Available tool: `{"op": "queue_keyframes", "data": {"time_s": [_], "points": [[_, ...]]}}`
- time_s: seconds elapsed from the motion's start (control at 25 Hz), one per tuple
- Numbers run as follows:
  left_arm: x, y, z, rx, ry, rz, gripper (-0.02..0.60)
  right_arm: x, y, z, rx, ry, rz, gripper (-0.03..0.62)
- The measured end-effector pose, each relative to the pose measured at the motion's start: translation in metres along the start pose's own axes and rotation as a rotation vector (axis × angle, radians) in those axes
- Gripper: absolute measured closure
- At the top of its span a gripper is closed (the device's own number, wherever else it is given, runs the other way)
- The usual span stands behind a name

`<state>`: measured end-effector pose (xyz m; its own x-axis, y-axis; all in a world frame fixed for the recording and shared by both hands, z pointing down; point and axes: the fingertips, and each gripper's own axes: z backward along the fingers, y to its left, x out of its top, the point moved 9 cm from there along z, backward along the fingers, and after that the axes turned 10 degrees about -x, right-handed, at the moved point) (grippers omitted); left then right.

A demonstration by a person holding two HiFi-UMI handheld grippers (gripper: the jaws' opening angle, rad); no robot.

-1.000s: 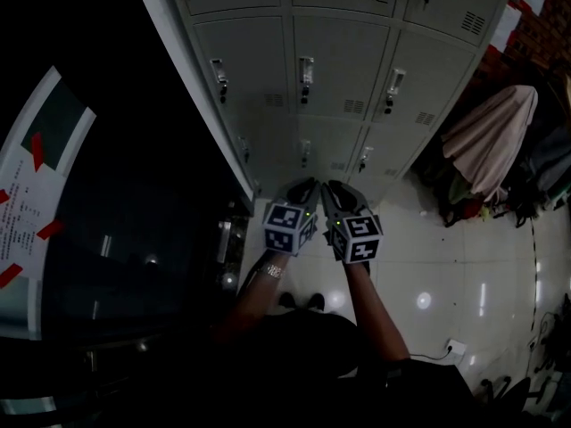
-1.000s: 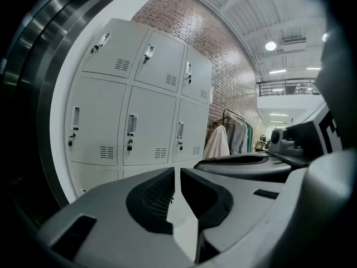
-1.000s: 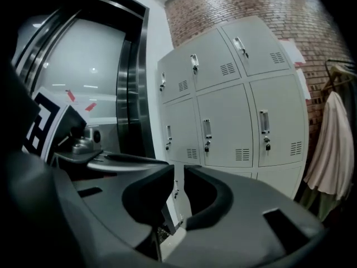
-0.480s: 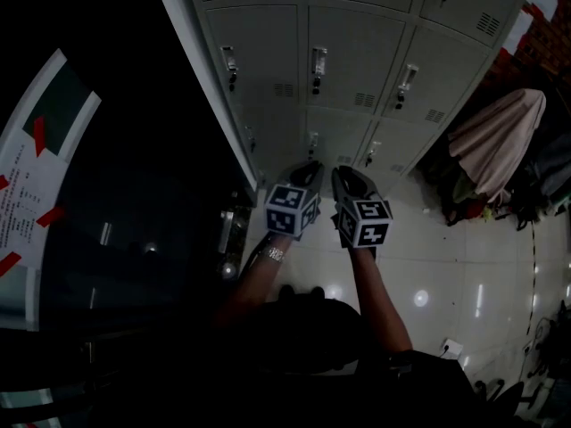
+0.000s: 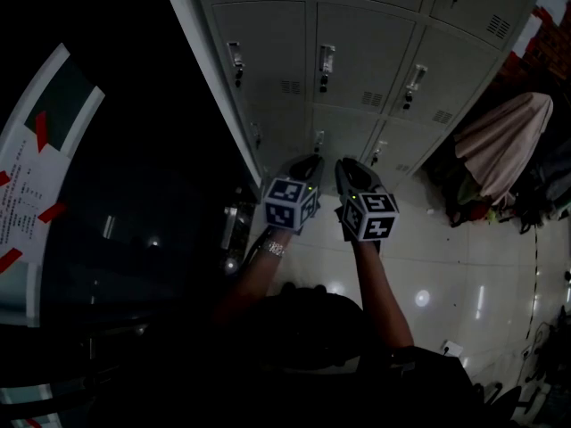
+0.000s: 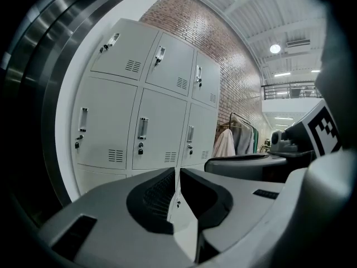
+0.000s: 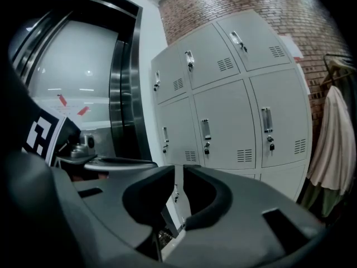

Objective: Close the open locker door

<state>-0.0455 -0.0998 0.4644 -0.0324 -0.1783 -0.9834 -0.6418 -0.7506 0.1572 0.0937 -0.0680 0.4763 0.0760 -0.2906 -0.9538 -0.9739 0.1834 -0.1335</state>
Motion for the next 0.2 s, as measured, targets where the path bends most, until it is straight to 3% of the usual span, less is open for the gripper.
{"op": "queue_keyframes", "data": {"time_s": [0.2], "points": [[0.0005,0.0034,0.0010,0.004,-0.002,-0.002,0.549,0.0009,0.0043,-0.0041,0.017,-0.004,0.007,0.540]]}}
